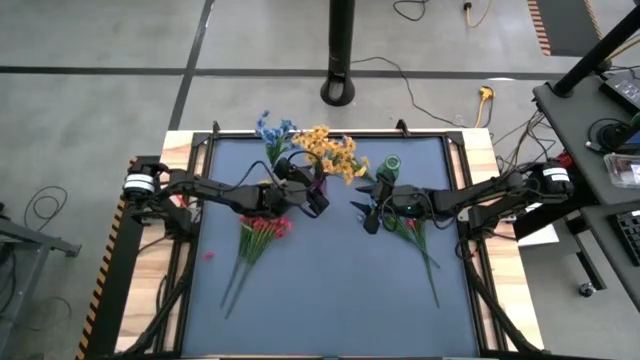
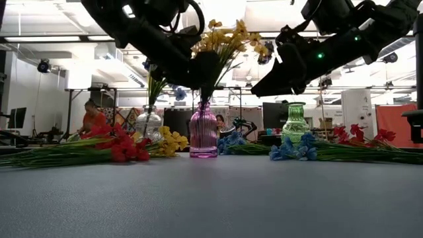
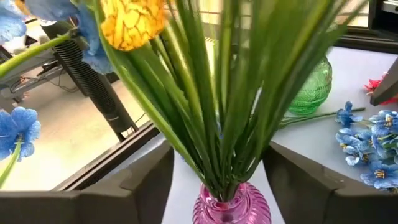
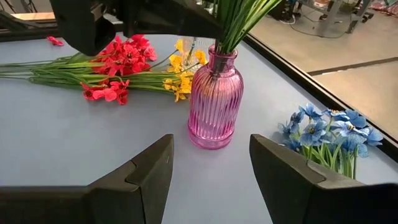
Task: Sort flowers into vase by color
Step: Adjust the yellow flowers in the violet vase, then put the right red flowers into the green vase
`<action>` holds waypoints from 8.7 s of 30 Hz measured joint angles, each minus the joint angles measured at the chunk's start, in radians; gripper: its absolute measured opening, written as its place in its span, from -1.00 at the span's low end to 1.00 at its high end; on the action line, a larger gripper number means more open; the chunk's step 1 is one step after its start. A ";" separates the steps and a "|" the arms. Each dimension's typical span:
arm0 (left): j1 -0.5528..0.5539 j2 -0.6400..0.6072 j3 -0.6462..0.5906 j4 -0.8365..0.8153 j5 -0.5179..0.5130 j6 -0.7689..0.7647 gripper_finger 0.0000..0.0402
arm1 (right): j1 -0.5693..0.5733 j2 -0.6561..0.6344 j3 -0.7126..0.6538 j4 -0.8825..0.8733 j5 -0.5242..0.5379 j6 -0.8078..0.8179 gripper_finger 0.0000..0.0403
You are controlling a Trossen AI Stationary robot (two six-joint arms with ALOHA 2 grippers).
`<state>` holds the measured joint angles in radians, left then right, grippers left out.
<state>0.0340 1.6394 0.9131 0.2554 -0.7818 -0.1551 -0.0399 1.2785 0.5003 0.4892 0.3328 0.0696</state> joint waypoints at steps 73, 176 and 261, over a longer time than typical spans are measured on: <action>-0.063 -0.004 -0.011 -0.116 0.003 -0.168 -0.38 | 0.000 0.000 0.001 -0.045 0.000 0.056 0.01; -0.302 -0.437 0.080 -0.970 0.029 0.121 -0.15 | 0.093 -0.053 0.066 -1.265 -0.306 1.186 -0.02; -0.302 -0.436 0.081 -0.884 0.029 0.173 -0.15 | -0.187 -0.485 0.212 -0.214 0.417 -0.250 -0.86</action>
<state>-0.2684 1.2030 0.9943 -0.6281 -0.7528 0.0181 -0.2267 0.7938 0.7125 0.2751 0.7500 -0.1802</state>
